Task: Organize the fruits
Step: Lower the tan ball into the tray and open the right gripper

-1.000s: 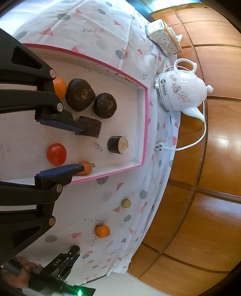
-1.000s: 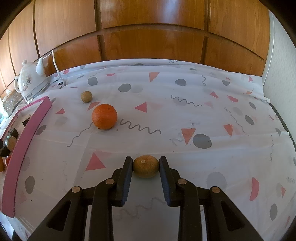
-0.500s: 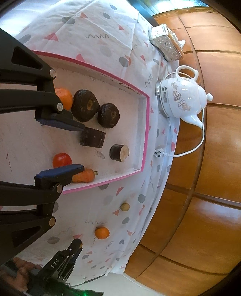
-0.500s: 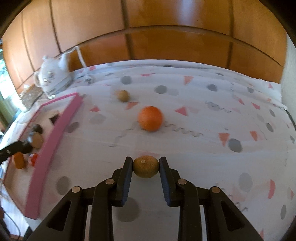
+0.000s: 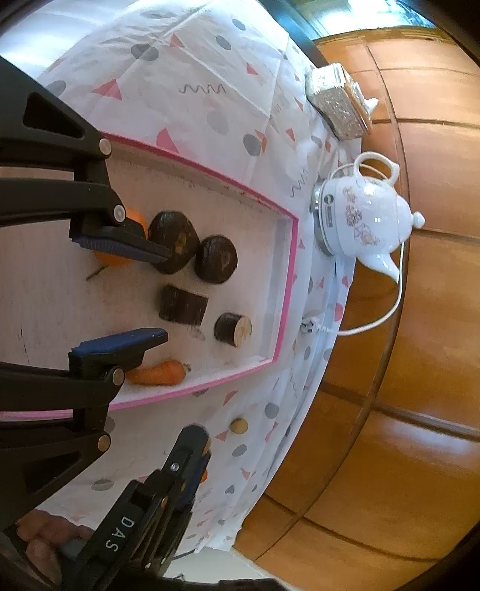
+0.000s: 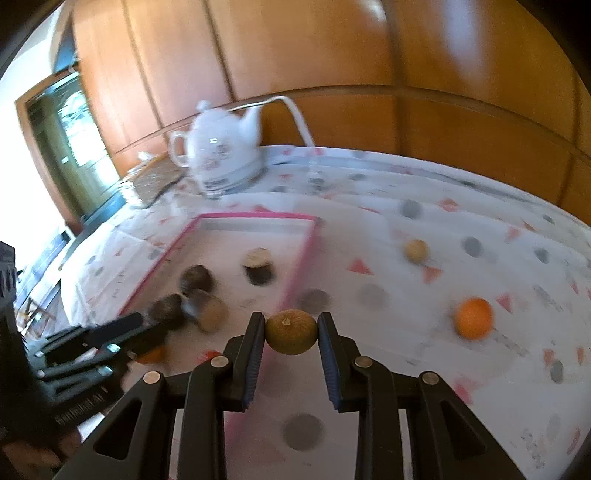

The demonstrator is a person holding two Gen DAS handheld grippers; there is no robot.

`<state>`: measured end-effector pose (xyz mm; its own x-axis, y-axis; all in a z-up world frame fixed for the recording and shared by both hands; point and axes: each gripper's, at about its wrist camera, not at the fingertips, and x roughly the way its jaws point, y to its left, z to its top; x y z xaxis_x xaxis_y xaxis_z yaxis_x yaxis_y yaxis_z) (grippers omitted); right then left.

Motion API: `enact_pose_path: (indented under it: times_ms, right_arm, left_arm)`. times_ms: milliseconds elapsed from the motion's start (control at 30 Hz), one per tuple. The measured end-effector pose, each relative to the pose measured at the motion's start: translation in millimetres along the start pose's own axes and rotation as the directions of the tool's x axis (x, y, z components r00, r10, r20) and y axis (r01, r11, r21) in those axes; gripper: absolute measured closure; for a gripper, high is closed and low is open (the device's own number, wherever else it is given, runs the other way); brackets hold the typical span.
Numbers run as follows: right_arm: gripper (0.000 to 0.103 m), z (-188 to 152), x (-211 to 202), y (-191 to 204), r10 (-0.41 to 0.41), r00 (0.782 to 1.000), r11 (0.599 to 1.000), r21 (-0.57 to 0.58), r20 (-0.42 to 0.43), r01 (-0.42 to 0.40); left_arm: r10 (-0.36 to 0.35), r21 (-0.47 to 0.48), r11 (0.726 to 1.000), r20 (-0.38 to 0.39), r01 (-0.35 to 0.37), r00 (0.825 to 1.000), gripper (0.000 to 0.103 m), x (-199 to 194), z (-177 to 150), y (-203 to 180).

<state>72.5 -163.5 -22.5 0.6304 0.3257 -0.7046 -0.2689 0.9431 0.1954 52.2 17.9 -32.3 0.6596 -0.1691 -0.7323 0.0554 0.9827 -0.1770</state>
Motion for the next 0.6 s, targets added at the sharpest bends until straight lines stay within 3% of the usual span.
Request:
enact_pose_path:
  times_ms: [233, 600]
  right_arm:
    - [0.074, 12, 20, 36, 0.037, 0.999, 0.997, -0.073, -0.017, -0.038]
    - [0.071, 8, 56, 44, 0.037, 0.994, 0.997, -0.056, -0.100, -0.043]
  left_arm:
    - [0.029, -0.053, 0.998, 0.014, -0.028, 0.999, 0.065, -2, 2, 23]
    - [0.044, -0.063, 0.997, 0.008, -0.043, 0.999, 0.065, -1, 1, 30]
